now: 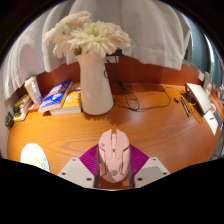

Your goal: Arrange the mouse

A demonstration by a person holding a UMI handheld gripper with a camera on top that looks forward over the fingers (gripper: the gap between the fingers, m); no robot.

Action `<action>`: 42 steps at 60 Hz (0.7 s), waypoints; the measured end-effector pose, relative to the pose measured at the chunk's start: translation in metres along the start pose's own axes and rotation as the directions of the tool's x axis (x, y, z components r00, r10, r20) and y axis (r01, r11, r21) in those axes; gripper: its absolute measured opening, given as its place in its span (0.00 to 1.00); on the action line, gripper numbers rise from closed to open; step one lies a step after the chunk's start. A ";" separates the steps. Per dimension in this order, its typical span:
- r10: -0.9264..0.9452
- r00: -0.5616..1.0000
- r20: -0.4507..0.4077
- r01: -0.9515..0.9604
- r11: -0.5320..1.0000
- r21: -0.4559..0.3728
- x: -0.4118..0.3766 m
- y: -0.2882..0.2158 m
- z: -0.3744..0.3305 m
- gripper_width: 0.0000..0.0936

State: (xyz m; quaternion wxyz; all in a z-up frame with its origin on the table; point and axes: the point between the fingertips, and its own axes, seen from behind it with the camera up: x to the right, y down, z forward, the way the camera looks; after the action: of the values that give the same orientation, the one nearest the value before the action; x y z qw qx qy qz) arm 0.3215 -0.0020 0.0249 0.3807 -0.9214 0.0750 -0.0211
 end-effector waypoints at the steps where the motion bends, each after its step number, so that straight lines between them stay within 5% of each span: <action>1: 0.005 1.000 -0.011 -0.005 1.000 0.017 0.001 -0.008 -0.007 0.43; 11: 0.043 0.997 -0.064 -0.028 0.976 0.217 -0.026 -0.097 -0.102 0.43; 22: 0.012 1.000 -0.004 -0.010 0.936 0.353 -0.128 -0.143 -0.182 0.43; 30: -0.073 0.995 0.070 0.048 0.949 0.312 -0.218 -0.111 -0.164 0.43; 42: -0.125 0.986 0.108 0.118 0.990 0.076 -0.290 0.013 -0.080 0.43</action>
State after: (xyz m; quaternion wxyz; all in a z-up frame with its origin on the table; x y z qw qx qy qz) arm 0.0260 -0.0225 0.0780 0.4140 -0.9102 -0.0036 0.0049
